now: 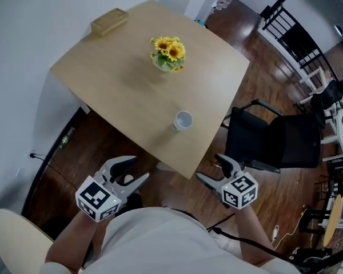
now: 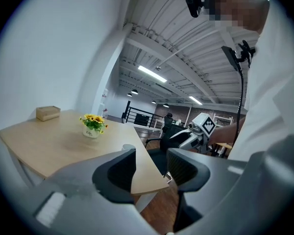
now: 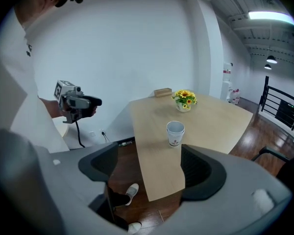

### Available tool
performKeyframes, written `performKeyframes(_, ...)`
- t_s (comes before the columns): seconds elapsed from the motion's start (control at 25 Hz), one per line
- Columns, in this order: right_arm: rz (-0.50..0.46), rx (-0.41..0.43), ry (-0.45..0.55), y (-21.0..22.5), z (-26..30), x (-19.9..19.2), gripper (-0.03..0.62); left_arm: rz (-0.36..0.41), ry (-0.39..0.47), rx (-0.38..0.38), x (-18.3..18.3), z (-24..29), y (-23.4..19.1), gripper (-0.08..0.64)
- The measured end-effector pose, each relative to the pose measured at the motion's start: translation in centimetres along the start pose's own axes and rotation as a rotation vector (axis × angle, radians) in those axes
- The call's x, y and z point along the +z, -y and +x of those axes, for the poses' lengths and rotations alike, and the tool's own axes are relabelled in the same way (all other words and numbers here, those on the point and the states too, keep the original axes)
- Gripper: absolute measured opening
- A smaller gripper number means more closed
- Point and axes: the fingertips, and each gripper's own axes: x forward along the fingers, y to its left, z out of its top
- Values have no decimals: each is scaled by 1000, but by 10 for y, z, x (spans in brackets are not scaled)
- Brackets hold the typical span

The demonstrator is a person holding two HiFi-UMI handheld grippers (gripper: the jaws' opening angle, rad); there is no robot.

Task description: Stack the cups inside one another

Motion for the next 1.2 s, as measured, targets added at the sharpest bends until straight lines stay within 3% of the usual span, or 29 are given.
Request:
performKeyframes(0.16,-6,-7,62,-5,-47,-23,399,36,-2,18,3,16,34,212)
performKeyframes(0.4,-7,-35,162,0,-140,-70,399,84,40,9,12,54,132,212)
performKeyframes(0.6,-16,9,161,-17,-190,-127,400,57,26,46,-20,54,207,212)
performKeyframes(0.88,-36,93,183,-43,-230,-160,414,26,-55,132,-67,31,253,212)
performKeyframes(1.2,-56,96,205,-55,-259,-175,436,76,-53,123,-55,40,281,212)
